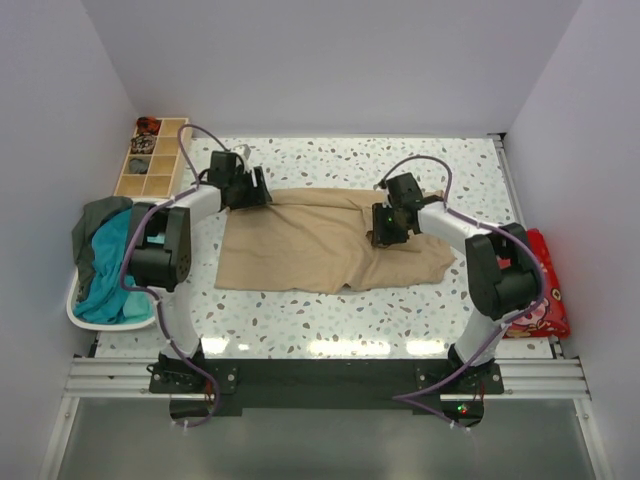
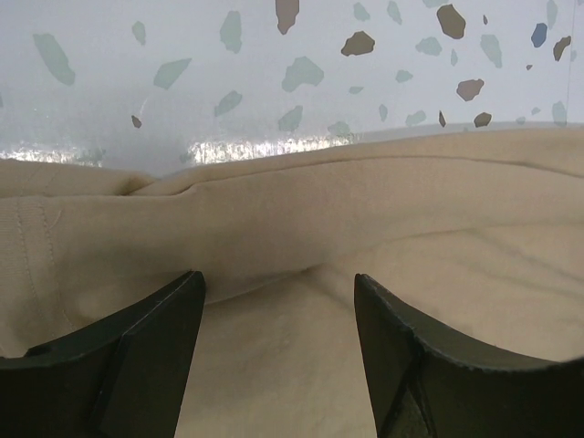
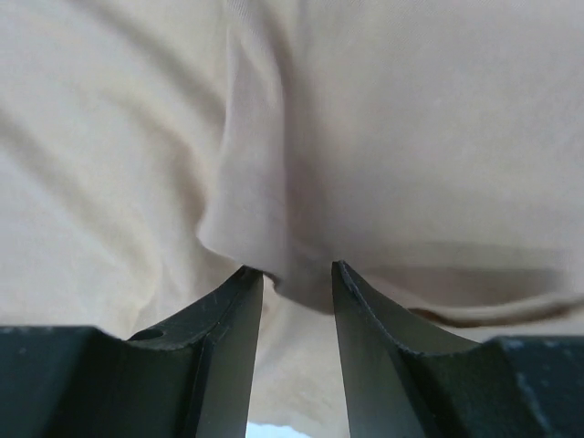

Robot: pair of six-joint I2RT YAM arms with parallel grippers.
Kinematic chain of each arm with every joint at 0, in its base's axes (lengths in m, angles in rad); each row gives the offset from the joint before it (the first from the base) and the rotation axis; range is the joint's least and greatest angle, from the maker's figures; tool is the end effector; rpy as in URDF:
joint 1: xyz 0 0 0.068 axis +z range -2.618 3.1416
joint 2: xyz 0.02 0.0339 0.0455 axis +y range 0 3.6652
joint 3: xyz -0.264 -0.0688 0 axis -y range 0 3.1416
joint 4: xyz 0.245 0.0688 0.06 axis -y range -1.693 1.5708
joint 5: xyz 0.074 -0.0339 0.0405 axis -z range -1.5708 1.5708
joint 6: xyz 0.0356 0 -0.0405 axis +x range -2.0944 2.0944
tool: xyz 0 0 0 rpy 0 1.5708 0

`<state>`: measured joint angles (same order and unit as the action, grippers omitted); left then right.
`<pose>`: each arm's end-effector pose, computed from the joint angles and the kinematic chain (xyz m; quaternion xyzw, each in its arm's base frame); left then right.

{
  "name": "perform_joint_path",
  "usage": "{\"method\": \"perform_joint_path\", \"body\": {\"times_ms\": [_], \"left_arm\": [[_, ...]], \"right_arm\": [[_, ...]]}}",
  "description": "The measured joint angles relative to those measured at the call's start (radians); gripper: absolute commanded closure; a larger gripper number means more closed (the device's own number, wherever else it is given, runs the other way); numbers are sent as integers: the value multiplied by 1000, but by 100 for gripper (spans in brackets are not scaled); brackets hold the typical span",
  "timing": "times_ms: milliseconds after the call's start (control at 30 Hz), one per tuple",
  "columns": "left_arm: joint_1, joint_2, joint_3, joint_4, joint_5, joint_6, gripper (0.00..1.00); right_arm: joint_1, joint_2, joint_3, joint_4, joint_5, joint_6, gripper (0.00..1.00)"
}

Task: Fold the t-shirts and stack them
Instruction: Fold the flattened tshirt in 1/3 of the way

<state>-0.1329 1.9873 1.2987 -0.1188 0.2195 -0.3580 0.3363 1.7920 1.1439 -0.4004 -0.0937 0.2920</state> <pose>0.4245 -0.0646 0.1670 -0.0631 0.9212 -0.1886 0.3345 0.3426 0.1233 0.1761 -0.0335 0.9645 0.1227 0.2313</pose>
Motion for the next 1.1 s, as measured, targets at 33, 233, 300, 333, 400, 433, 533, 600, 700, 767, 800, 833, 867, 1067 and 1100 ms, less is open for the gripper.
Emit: {"method": "perform_joint_path", "body": {"times_ms": [33,233,300,333,400,433,533,600,700,767,800,833,867,1067,1100], "left_arm": [[0,-6,-7,2,0,0,28],[0,-28,-43,3,-4,0,29],[0,-34,-58,3,-10,0,29],[0,-38,-68,3,-14,0,29],[0,-55,-93,2,-25,0,29],[0,-68,-108,3,-31,0,29],[0,-127,-150,13,-47,-3,28],[-1,-173,-165,41,-51,-13,27],[-1,-222,-160,111,-51,-28,27],[0,-220,-126,142,-46,-34,27],[-1,-205,-98,152,-41,-36,27],[-1,-180,-63,159,-35,-36,27],[0,-148,-22,164,-26,-37,28],[-1,34,87,184,49,-50,29],[-1,56,87,179,61,-51,29]], "right_arm": [[5,-13,-9,-3,-6,-2,59],[10,-69,-29,-31,-34,-14,59],[10,-71,-36,-39,-43,-21,59],[10,-73,-42,-49,-48,-23,57],[10,-84,-61,-62,-50,-24,57],[10,-94,-71,-64,-43,-24,57],[10,-167,-99,-75,13,-10,55],[10,-215,-99,-63,63,7,55],[0,-239,-63,-39,138,35,55],[-21,-209,-19,-16,166,52,55],[-34,-181,5,-1,173,60,56],[-47,-149,30,14,180,67,57],[-62,-109,56,31,181,72,58],[-137,124,160,81,181,86,59],[-148,149,166,80,181,86,59]]}}
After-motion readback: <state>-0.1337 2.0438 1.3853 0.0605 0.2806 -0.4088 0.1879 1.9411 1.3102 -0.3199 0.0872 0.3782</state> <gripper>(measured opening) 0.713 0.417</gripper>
